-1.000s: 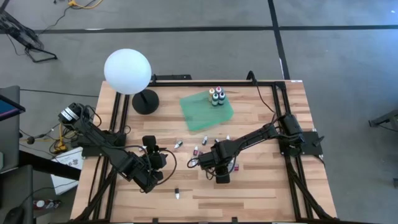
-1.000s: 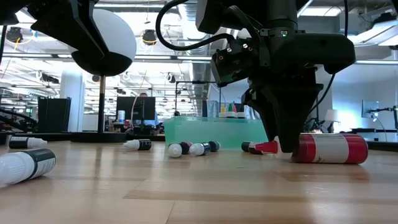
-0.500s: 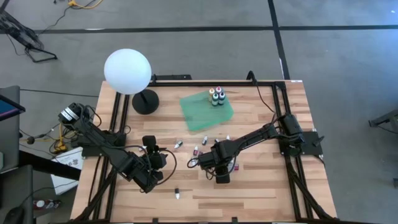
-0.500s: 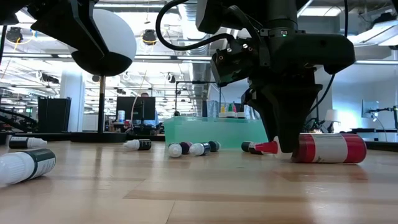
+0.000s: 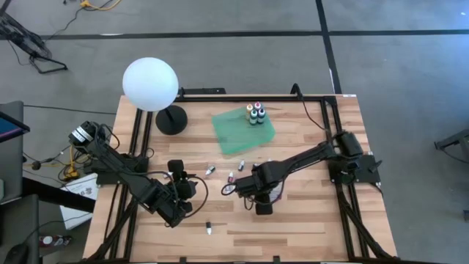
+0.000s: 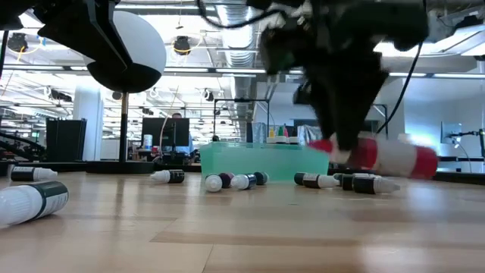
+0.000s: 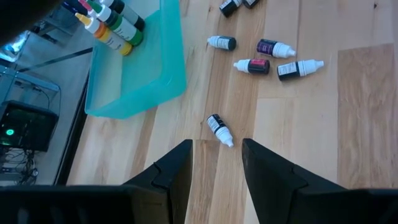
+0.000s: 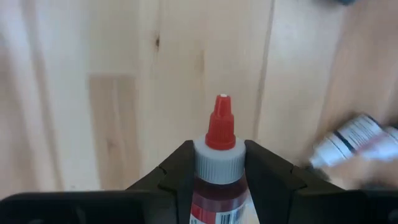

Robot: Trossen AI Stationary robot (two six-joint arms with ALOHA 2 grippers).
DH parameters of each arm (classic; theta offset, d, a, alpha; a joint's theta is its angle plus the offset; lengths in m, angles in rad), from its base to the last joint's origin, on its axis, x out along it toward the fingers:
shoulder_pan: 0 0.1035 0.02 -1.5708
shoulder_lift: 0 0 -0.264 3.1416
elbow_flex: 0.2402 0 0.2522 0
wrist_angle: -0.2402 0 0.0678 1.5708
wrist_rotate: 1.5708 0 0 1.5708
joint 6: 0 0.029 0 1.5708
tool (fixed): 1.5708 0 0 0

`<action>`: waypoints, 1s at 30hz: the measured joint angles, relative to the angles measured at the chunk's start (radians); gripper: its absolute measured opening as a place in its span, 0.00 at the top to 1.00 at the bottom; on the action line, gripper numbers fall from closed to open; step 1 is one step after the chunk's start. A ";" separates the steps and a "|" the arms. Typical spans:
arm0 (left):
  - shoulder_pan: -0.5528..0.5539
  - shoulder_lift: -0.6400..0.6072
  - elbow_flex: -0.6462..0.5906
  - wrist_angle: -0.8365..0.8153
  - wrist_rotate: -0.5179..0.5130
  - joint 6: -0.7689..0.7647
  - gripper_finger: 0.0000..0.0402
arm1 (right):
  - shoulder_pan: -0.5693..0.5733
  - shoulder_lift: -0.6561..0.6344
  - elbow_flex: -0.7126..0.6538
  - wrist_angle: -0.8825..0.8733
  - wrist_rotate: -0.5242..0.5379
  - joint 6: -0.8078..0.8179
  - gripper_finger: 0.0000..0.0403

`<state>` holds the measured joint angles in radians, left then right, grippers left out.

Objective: Pick & Place food coloring
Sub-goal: Put the red food coloring bottle into the green bin

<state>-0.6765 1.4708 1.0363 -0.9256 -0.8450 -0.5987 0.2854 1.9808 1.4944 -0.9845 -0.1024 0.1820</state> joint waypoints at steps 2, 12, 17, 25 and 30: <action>0.000 0.000 0.000 0.002 0.002 0.000 0.67 | 0.000 -0.034 0.014 0.003 0.002 -0.011 0.71; 0.000 0.000 0.000 0.000 0.002 0.000 0.67 | -0.007 -0.308 0.024 -0.028 0.144 -0.051 0.71; 0.000 0.000 0.000 0.001 0.002 0.000 0.67 | 0.003 -0.449 0.024 -0.048 0.255 -0.052 0.71; 0.000 0.000 0.000 0.000 0.002 0.000 0.67 | 0.088 -0.639 0.023 -0.178 0.471 0.045 0.71; 0.000 0.000 0.000 0.000 0.001 0.000 0.67 | 0.202 -0.741 -0.011 -0.273 0.644 0.192 0.71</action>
<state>-0.6769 1.4712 1.0359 -0.9257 -0.8440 -0.5991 0.4873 1.2393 1.4834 -1.2579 0.5418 0.3743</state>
